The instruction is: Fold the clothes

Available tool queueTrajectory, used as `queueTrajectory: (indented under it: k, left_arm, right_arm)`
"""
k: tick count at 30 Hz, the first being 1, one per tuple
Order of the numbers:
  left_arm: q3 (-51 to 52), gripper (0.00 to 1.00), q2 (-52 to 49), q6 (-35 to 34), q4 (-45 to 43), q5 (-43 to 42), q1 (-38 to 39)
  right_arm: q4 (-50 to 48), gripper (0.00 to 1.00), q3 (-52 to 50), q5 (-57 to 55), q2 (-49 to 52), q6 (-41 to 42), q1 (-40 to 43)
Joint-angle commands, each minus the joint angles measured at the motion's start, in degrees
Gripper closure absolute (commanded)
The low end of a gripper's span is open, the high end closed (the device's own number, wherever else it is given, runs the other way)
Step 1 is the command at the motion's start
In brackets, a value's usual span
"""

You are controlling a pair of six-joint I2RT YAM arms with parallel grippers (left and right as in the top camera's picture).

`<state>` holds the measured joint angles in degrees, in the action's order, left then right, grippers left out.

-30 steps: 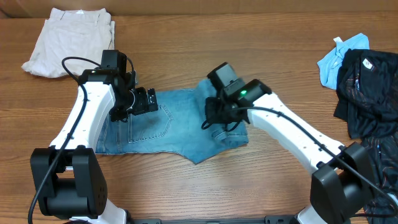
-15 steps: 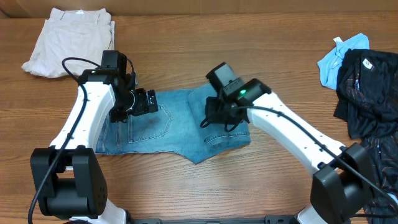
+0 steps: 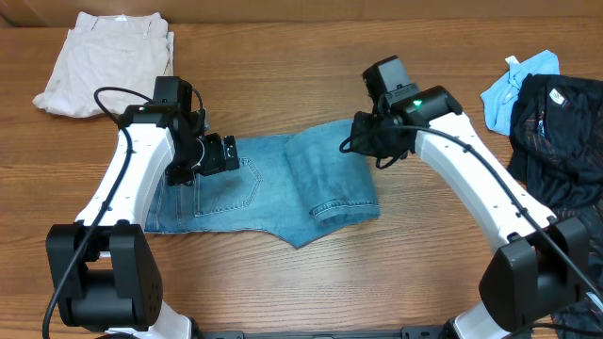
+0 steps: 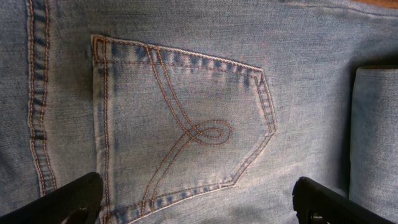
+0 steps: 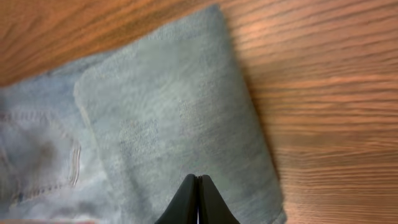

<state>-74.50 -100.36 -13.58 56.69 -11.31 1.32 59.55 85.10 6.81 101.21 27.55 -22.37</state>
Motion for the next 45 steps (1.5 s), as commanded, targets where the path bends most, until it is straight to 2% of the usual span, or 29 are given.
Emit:
queueTrajectory:
  k: [1, 9, 16, 21, 26, 31, 38, 45]
  left_arm:
    - [0.3, 0.0, 0.3, -0.2, -0.6, -0.3, 0.2]
    - [0.3, 0.0, 0.3, -0.2, -0.2, -0.3, 0.2]
    - [0.3, 0.0, 0.3, -0.2, 0.0, -0.3, 0.2]
    - [0.3, 0.0, 0.3, -0.2, 0.3, -0.3, 0.2]
    - [0.3, 0.0, 0.3, -0.2, 0.7, -0.3, 0.2]
    - [0.3, 0.0, 0.3, -0.2, 0.6, -0.3, 0.2]
    - [0.3, 0.0, 0.3, -0.2, 0.3, -0.3, 0.2]
    - [0.3, 0.0, 0.3, -0.2, 0.3, -0.3, 0.2]
  right_arm:
    - [-1.4, 0.96, -2.6, 9.8, 2.8, -2.7, -1.5]
    - [-6.9, 0.96, -8.7, 18.6, 6.2, -1.9, -6.5]
    - [-12.2, 0.96, -11.7, 19.7, 7.7, 2.6, -11.9]
    - [-13.9, 0.96, -10.9, 20.1, 8.0, 2.7, -13.7]
    - [-8.5, 0.96, -5.0, 14.3, 7.4, 2.2, -11.3]
    - [-6.7, 0.96, 1.2, 21.1, 6.8, -7.5, -7.9]
    - [-8.9, 0.96, 1.0, 30.2, 8.0, -15.7, -6.5]
    - [-15.3, 0.96, 0.6, 40.6, 13.8, -17.9, -6.5]
